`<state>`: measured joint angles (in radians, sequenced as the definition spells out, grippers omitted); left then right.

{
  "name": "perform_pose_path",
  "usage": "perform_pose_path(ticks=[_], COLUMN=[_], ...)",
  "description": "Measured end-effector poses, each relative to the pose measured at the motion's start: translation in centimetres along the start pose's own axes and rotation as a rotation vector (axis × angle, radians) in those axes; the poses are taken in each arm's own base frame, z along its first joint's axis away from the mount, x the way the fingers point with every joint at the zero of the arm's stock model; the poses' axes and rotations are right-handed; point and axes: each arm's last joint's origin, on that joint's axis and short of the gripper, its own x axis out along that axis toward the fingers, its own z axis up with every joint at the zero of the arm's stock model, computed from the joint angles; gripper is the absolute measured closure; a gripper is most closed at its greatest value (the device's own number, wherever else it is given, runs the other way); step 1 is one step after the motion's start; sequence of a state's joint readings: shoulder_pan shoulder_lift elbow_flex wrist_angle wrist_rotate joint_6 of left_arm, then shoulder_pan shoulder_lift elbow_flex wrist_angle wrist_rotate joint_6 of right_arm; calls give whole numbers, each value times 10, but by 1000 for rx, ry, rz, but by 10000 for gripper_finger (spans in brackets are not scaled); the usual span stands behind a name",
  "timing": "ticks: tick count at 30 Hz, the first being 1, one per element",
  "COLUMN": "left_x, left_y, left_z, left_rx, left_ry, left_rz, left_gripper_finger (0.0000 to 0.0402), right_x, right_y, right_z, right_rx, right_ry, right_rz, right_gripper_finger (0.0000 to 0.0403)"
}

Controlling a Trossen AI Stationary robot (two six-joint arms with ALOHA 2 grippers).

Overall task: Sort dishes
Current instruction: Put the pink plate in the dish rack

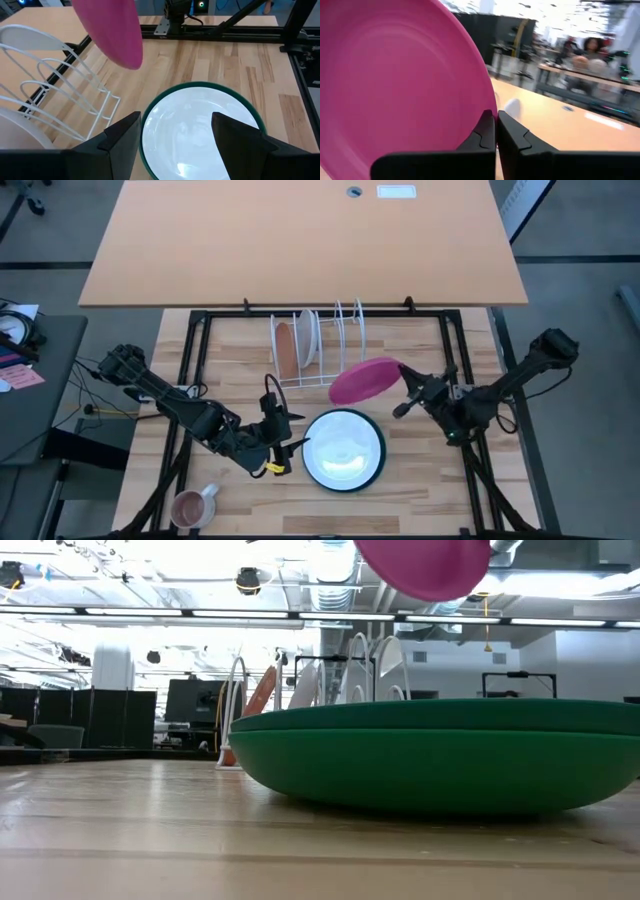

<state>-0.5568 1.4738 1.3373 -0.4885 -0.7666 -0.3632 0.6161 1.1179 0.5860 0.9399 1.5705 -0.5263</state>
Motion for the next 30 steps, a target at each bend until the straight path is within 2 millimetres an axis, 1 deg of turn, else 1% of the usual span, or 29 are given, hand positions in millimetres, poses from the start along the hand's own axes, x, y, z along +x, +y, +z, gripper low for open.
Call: perform_pose_path(ticks=[7,22,30], left_x=[0,0,0], left_y=[0,0,0], left_z=[0,0,0], left_rx=[-2,-3,-3], left_ry=[0,0,0], left_rz=[0,0,0], left_gripper_finger=[165,165,165], right_x=[4,4,3], right_y=[2,2,3], right_z=[-1,-1,-1], right_rx=[22,21,67], right_ry=[2,2,-4], right_rz=[-17,-18,-4], right_gripper_finger=[401,402,402])
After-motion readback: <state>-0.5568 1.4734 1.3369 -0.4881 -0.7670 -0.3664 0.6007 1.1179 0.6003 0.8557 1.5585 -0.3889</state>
